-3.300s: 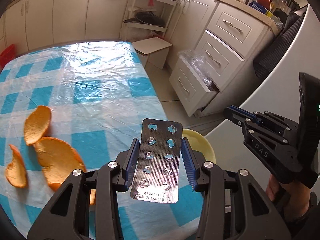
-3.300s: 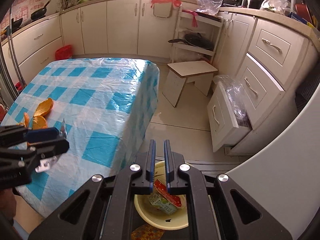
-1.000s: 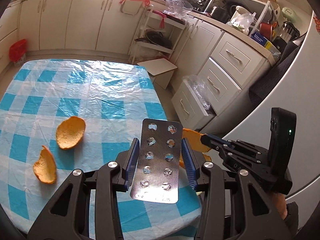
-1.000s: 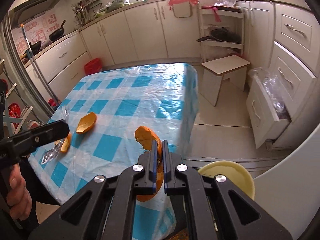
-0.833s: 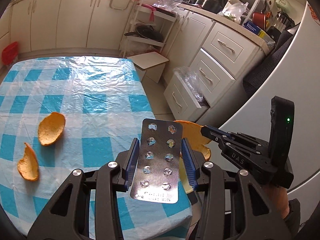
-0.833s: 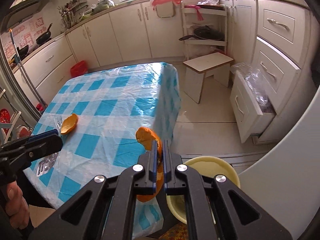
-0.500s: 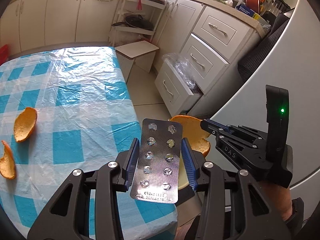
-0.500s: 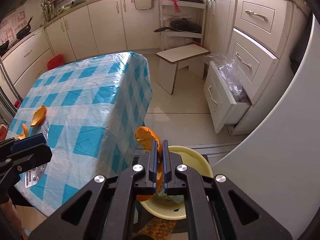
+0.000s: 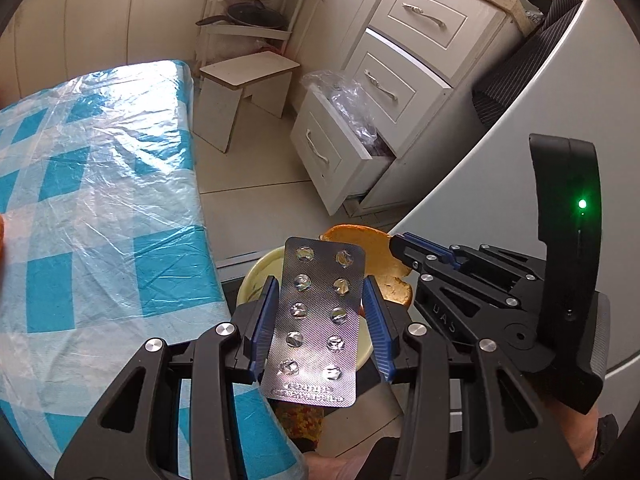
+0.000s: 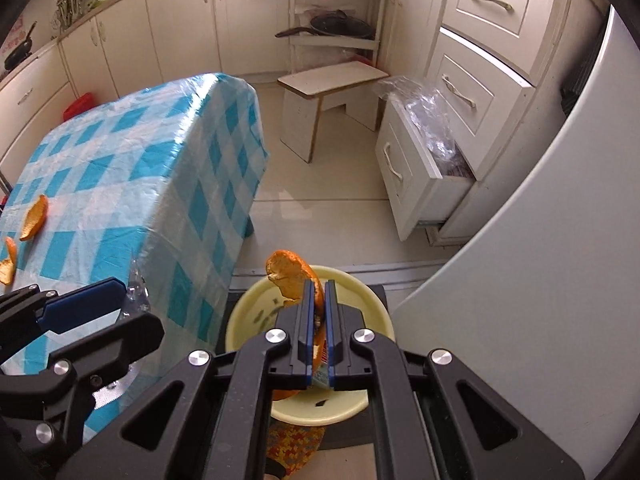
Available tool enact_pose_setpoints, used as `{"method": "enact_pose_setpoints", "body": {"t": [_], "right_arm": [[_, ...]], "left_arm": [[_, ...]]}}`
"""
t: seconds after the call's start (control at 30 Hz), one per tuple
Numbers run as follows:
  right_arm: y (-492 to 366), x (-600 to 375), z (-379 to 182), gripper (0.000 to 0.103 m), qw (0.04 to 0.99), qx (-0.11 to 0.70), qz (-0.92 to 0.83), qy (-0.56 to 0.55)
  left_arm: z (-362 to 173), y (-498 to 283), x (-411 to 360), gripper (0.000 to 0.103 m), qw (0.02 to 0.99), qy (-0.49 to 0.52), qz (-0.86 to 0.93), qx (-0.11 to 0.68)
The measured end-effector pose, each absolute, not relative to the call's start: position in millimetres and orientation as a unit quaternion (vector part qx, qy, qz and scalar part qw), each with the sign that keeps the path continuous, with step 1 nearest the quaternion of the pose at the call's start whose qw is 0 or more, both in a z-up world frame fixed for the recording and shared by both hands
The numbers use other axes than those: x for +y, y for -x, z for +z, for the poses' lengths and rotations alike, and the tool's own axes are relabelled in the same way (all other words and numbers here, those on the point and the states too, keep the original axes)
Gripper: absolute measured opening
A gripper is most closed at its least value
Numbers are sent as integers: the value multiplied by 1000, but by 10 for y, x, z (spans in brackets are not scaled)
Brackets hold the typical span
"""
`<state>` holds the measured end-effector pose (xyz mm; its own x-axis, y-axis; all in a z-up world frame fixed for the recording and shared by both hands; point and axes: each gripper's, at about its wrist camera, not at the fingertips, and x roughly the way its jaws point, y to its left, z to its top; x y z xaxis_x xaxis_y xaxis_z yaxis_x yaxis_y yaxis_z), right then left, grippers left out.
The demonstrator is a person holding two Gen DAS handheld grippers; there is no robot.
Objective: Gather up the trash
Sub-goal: 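Carry the peel and blister pack to the bucket and open both tools, then bring both tools back to the remaining orange peels on the table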
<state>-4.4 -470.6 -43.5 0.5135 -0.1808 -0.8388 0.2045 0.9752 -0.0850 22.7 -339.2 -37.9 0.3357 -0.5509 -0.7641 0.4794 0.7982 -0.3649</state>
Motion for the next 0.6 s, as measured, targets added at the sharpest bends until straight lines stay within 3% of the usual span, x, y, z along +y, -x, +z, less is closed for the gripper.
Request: {"method": "enact_pose_setpoints", "body": {"t": [0.1, 0.17, 0.23, 0.4, 0.6], "right_arm": [[41, -4748, -483, 8, 862, 491, -129, -1], [49, -4762, -479, 15, 859, 491, -142, 7], [56, -4790, -466, 38, 858, 488, -160, 18], [82, -4875, -396, 53, 858, 474, -196, 27], [124, -4888, -262, 62, 872, 445, -202, 22]], "left_arm": [[-472, -253, -3471, 41, 812, 35, -311, 493], [-539, -275, -3528, 41, 807, 34, -309, 502], [-599, -301, -3567, 41, 804, 35, -305, 509], [-722, -332, -3651, 45, 798, 35, -300, 522], [-747, -341, -3647, 51, 798, 31, -300, 522]]}}
